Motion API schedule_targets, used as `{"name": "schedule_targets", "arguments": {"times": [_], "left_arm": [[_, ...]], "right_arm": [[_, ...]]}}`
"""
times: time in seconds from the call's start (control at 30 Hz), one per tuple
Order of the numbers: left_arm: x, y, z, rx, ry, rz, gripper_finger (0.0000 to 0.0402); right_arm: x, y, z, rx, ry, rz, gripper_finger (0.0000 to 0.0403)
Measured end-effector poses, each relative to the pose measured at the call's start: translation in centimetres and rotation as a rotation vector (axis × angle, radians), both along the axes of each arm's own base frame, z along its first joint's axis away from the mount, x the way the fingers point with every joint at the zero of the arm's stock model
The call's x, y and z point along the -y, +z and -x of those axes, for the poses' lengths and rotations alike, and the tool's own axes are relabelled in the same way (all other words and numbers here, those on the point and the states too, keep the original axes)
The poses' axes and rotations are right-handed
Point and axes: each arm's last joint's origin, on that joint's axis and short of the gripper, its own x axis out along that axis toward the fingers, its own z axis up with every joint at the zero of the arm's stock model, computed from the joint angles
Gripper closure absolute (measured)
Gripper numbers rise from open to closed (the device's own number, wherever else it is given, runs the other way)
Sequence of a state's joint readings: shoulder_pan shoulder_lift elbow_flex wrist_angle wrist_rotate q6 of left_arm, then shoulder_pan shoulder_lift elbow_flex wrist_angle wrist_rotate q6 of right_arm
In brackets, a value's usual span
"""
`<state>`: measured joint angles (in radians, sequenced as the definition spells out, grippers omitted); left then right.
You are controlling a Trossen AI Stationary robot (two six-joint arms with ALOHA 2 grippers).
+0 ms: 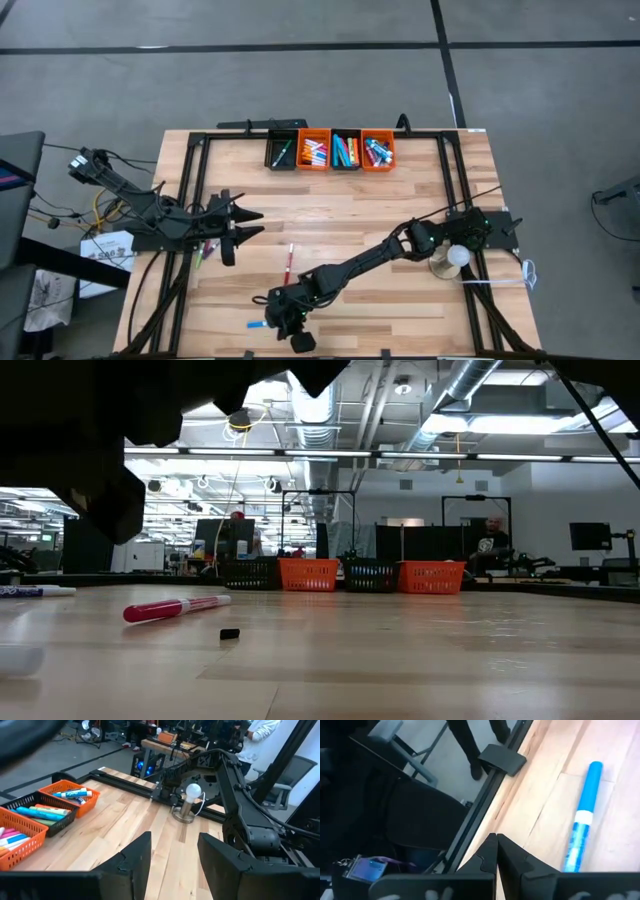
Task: Pick & Place Markers
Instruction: Put the light blue and white marker pen into the left black bin
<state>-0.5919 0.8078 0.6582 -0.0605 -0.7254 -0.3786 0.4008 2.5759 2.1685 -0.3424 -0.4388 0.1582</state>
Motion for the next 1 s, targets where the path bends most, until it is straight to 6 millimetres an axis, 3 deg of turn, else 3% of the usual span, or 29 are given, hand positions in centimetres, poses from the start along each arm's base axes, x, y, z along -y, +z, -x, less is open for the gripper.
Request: {"name": "schedule_targets", "arguments": {"times": [1.0], "left_arm": [[0.0, -0.1, 0.0, -0.013, -0.002, -0.015, 0.0243]], "right_arm": [[7.5, -1.7, -0.7, -0.151, -0.118, 0.266, 0.0403]]}}
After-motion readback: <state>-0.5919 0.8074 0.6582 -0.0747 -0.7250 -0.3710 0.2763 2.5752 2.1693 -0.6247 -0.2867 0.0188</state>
